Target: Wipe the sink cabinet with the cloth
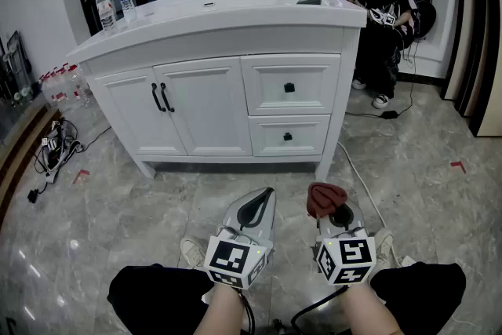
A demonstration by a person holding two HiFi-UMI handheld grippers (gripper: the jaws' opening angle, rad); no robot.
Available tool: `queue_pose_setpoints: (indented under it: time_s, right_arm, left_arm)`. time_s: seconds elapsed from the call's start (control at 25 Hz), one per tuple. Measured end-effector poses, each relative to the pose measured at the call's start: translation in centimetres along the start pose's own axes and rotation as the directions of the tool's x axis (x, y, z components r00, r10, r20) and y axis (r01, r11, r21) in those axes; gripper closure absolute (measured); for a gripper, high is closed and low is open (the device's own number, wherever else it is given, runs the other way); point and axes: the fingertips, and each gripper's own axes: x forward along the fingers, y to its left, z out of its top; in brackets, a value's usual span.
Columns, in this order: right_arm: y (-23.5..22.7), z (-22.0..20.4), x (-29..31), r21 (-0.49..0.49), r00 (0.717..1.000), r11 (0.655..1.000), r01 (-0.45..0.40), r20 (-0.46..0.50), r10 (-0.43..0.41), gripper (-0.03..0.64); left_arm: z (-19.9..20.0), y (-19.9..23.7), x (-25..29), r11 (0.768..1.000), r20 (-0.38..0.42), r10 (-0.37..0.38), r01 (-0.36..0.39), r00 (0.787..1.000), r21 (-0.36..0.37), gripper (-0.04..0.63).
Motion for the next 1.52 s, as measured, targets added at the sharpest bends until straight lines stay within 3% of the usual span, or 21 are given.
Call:
queue_pose_setpoints:
  time_s: [0.84,1.28,1.52]
  right_arm:
    - [-0.2,-0.4,1.0,0.026,1.0,1.0,0.013,-0.006,-0.012,0.538]
    - [0.2,0.2,9.9,0.085,1.0,0.996,-0.02,0.004,0.019,0.538]
    - [-0.4,1.0,15.6,0.13,0.999,0.991,-0.036,0.023,0.033,0.538]
  left_arm:
    - [-0.2,1.0,0.3,1.0,0.011,0.019,-0.019,1.0,-0.02,0.595]
    - [-0.6,7.9,4.5,0.989,0.066,0.093,-0.084,0.993,-0.123,0.595]
    - [-1.7,12.0,7.1,0.985,0.063,0.131,-0.122,0.989,-0.125,0.595]
